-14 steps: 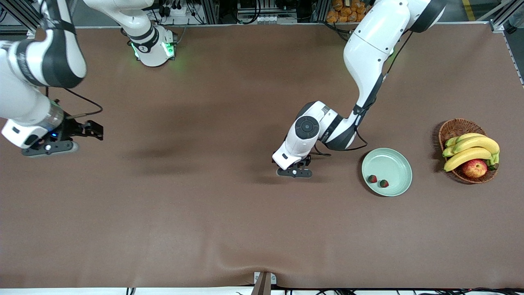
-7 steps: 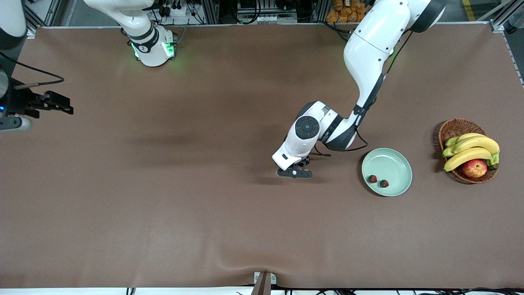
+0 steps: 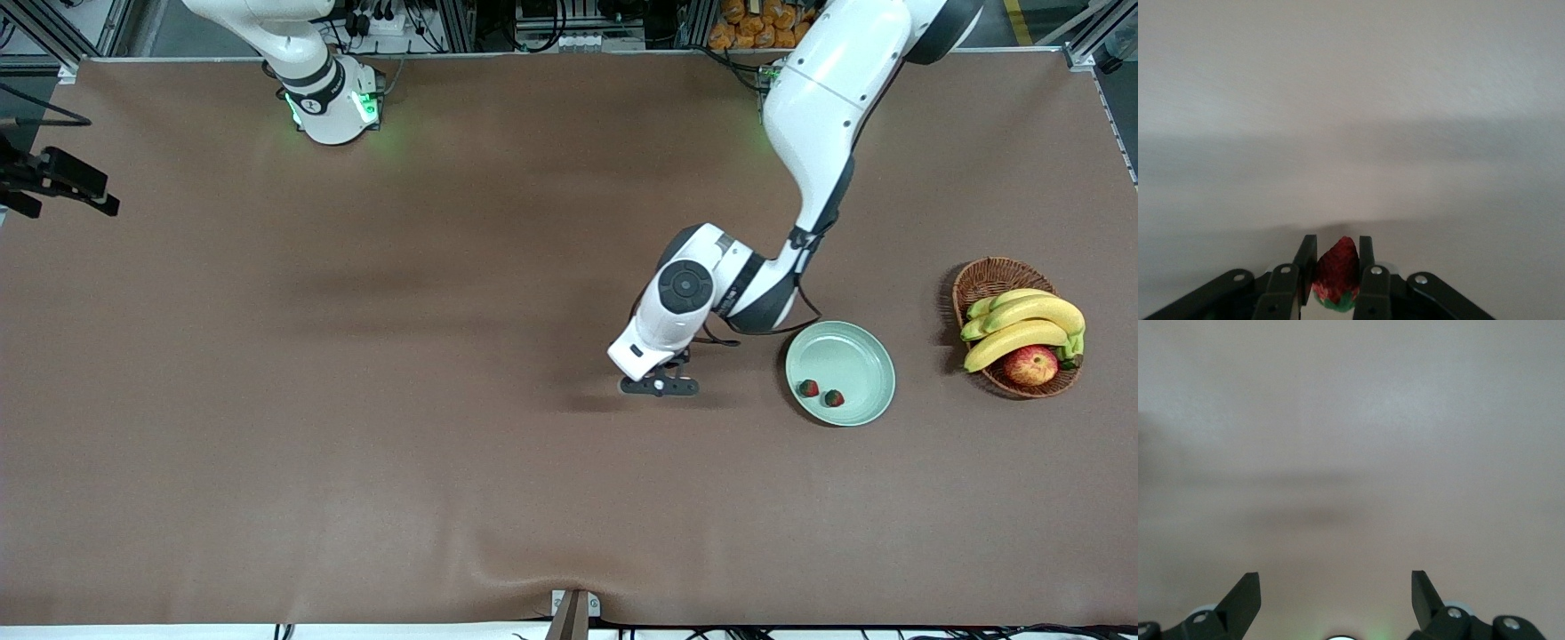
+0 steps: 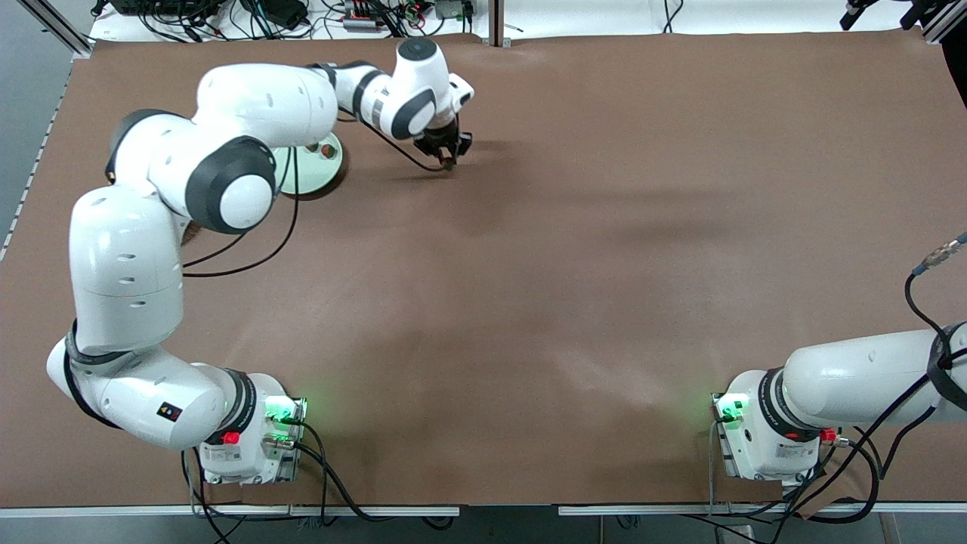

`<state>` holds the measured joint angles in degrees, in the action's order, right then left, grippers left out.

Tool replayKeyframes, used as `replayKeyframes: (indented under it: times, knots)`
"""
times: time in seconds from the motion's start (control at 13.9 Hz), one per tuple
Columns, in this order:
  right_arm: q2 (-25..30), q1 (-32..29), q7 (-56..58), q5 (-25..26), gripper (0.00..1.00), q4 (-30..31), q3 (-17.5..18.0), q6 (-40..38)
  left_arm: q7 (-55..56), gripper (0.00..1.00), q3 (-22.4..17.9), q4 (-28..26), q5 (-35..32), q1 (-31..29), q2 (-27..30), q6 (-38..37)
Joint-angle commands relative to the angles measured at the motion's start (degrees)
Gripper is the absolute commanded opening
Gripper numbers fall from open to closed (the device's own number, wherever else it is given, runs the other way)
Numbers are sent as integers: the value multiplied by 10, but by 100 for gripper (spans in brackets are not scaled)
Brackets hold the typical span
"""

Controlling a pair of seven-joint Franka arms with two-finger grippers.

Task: Collect all strawberries into plate
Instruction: 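Carry the strawberry to the plate with the left gripper and open it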

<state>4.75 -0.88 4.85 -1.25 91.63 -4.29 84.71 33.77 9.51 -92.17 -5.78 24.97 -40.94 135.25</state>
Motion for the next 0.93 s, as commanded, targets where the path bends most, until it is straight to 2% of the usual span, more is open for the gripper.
replayKeyframes:
  times: [0.0,0.29,0.65,0.86]
  knots:
    - [9,-6,-21,-9,100,1,4,1,-63,0,5,-13,-15,-50,59,-73]
    - [10,-6,-79,-9,100,3,4,-1,-104,1,7,-57,-11,-105,113,-93]
    - [6,-4,-88,-1,100,-9,6,-2,-210,4,7,-107,-16,-199,133,-91]
    - [6,-5,-84,-1,100,-13,5,-3,-287,4,7,-114,-16,-252,129,-90]
